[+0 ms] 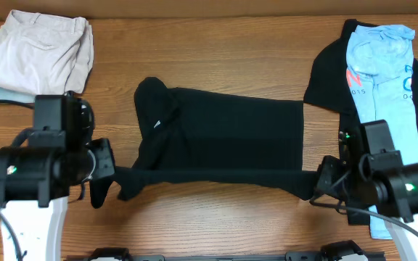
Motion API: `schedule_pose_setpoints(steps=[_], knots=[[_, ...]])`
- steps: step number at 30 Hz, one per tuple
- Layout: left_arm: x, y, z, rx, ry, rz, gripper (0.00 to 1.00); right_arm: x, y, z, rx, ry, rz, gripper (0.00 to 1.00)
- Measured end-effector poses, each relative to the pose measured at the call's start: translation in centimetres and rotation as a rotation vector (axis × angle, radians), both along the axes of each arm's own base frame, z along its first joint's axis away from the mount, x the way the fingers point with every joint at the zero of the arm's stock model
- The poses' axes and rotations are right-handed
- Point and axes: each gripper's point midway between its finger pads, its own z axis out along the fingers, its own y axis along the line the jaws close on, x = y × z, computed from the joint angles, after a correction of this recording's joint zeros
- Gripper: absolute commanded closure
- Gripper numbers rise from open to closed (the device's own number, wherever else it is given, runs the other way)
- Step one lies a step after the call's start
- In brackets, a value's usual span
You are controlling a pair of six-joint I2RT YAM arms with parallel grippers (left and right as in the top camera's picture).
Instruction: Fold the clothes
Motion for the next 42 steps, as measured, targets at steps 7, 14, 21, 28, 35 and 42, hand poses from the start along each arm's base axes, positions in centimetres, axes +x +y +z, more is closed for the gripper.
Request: schedule_pose_setpoints(steps=[7, 14, 21, 28, 35, 42], knots=[[3.1, 0.0, -3.1, -0.006, -0.052, 0.013, 0.96, 2.1, 0.5, -3.0, 0.001, 0.035, -0.002, 0.96], [7.0, -0.1, -7.9, -0.007, -0.028, 0.016, 0.96, 5.2, 1.0, -7.5, -0.007, 0.073, -0.002, 0.96], [10.8, -1.9, -12.5, 0.0, 0.027, -0.039, 0.96, 7.8, 1.6, -12.1, -0.02, 0.139, 0.002, 0.96], [12.9, -4.5, -17.2, 0.018, 0.088, -0.116, 0.86, 8.9, 1.8, -15.6, -0.033, 0.203, 0.002, 0.96], [14.6, -4.8, -19.7, 0.034, 0.082, -0.133, 0.25, 9.7, 1.8, -16.2, -0.041, 0.187, 0.018, 0.79], [15.5, -4.7, -16.7, 0.06, 0.096, -0.163, 0.0, 9.8, 1.5, -13.7, -0.058, 0.215, 0.076, 0.45]])
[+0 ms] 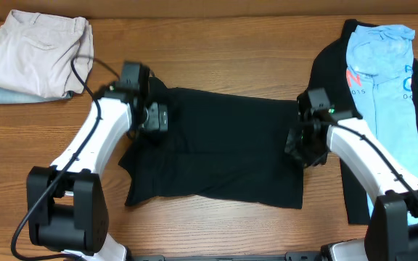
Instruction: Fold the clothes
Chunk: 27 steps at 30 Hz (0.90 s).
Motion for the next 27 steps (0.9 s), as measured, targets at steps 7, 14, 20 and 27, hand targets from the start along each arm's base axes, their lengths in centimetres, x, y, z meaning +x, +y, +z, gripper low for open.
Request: schedule_pose_setpoints(steps=[7, 14, 20, 27], knots=[[6.5, -1.8, 10.0, -0.043, -0.258, -0.097, 0.0, 4.3, 0.7, 6.0, 0.016, -0.141, 0.076, 0.3], [5.9, -5.3, 9.0, -0.047, -0.216, -0.331, 0.0, 4.8, 0.7, 6.4, 0.012, -0.164, 0.095, 0.23], [4.8, -7.9, 1.4, -0.002, -0.016, -0.488, 0.0, 4.9, 0.5, 6.4, -0.003, -0.166, 0.094, 0.21], [4.3, -7.4, -3.2, 0.065, 0.099, -0.445, 0.27, 4.9, 0.1, 6.4, -0.016, -0.168, 0.089, 0.2]])
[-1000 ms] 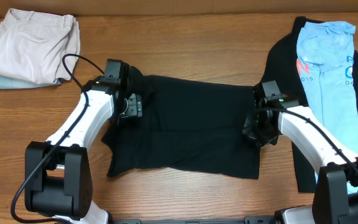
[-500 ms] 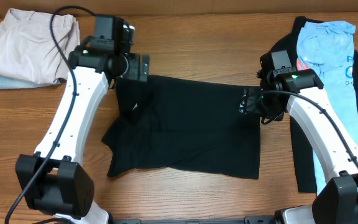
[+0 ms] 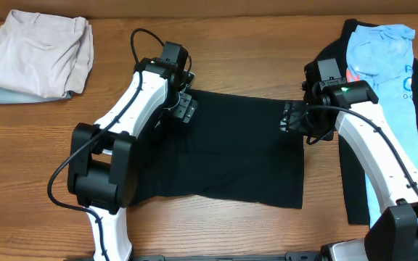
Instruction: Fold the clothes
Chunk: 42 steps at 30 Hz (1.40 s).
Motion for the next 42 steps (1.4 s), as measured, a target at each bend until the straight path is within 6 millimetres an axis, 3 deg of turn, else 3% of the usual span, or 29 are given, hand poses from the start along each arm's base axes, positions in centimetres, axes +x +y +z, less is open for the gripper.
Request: schedule_pose_setpoints(steps=[4, 9, 16, 20, 24, 27, 31, 35, 38, 42], knots=[[0.4, 1.4, 0.2, 0.065, -0.028, 0.091, 0.63, 0.1, 0.0, 0.0, 0.0, -0.005, 0.0, 0.18], [0.6, 2.4, 0.3, 0.109, -0.05, 0.159, 0.96, 0.3, 0.0, 0.1, 0.001, -0.011, 0.0, 0.18], [-0.6, 4.0, 0.7, 0.172, -0.003, 0.195, 0.96, 0.3, 0.0, 0.1, 0.002, -0.014, 0.0, 0.18], [-0.1, 6.3, 3.3, 0.203, 0.0, 0.261, 0.93, 0.3, 0.0, 0.1, 0.0, -0.015, 0.008, 0.18], [1.8, 6.6, 5.8, 0.107, -0.039, 0.281, 0.49, 0.4, 0.0, 0.1, -0.002, -0.016, 0.015, 0.17], [2.4, 4.4, 6.1, -0.026, -0.032, 0.218, 0.37, 0.5, 0.1, 0.1, -0.001, -0.022, 0.018, 0.17], [2.3, 0.6, 5.5, -0.113, -0.012, 0.121, 0.51, 0.6, 0.1, 0.1, -0.001, -0.026, 0.021, 0.17], [1.5, -2.5, 2.4, -0.097, 0.049, 0.058, 0.65, 0.5, 0.1, 0.1, -0.002, -0.022, 0.022, 0.17], [0.5, -3.2, -0.8, -0.027, 0.11, 0.074, 0.72, 0.3, 0.0, 0.1, -0.004, -0.016, 0.025, 0.17], [-0.1, -2.3, -3.4, 0.06, 0.151, 0.139, 0.74, 0.3, 0.0, 0.1, -0.004, -0.016, 0.026, 0.17]])
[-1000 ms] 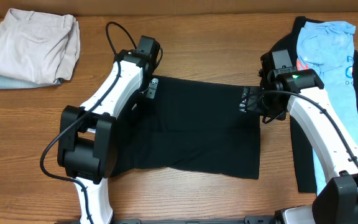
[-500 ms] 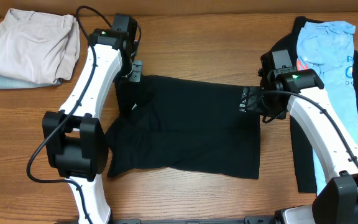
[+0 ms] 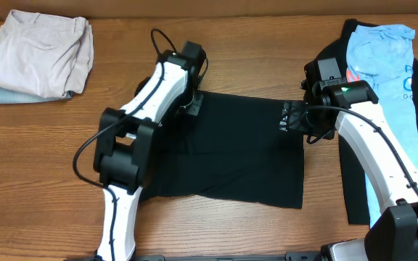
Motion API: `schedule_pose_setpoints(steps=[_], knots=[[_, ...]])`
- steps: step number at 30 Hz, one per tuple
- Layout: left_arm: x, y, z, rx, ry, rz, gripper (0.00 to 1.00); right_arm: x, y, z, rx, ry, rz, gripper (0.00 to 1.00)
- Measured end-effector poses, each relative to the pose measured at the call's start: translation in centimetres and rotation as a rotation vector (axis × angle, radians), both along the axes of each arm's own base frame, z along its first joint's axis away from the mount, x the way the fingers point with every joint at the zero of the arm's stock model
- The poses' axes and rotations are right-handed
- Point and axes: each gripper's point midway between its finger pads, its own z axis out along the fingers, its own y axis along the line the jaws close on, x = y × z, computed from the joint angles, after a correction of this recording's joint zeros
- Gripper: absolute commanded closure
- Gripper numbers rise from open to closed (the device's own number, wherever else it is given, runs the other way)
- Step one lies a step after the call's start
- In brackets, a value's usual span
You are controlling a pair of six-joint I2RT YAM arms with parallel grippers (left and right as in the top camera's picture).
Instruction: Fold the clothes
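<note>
A black garment (image 3: 231, 148) lies folded flat in the middle of the table. My left gripper (image 3: 194, 102) is at its far left corner, low on the cloth. Its fingers are dark against the fabric, so their state does not show. My right gripper (image 3: 289, 117) rests at the far right corner, fingers spread, with the cloth's edge under them. The left arm (image 3: 147, 109) crosses over the garment's left side and hides that edge.
A folded beige garment (image 3: 38, 51) sits on a light blue one at the back left. At the right, a light blue shirt (image 3: 383, 72) lies on a black shirt (image 3: 325, 72) beside the right arm. The wooden table's (image 3: 216, 232) front strip shows.
The left gripper has shifted a little to the right and farther back along the garment's far edge. The right arm and the black garment look unchanged.
Both grippers first held the black garment's near edge close to the table's front. Then they were midway over the cloth with that edge carried back. After that they were at the far edge, the garment folded in half, and they remain there now.
</note>
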Motion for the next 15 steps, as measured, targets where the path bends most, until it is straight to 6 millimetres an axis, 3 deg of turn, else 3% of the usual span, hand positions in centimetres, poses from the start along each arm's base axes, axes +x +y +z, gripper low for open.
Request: schedule_pose_setpoints(steps=[4, 8, 15], knots=[[0.3, 1.1, -0.1, 0.054, -0.019, 0.054, 0.75, 0.0, 0.0, 0.0, 0.0, 0.0, 0.0, 0.17], [0.5, 1.8, 0.1, 0.094, -0.037, 0.079, 0.96, 0.1, 0.0, 0.0, 0.0, -0.003, 0.0, 0.16], [0.2, 3.5, 1.0, 0.192, -0.037, 0.099, 0.96, 0.1, 0.0, 0.0, 0.0, -0.004, 0.0, 0.16]])
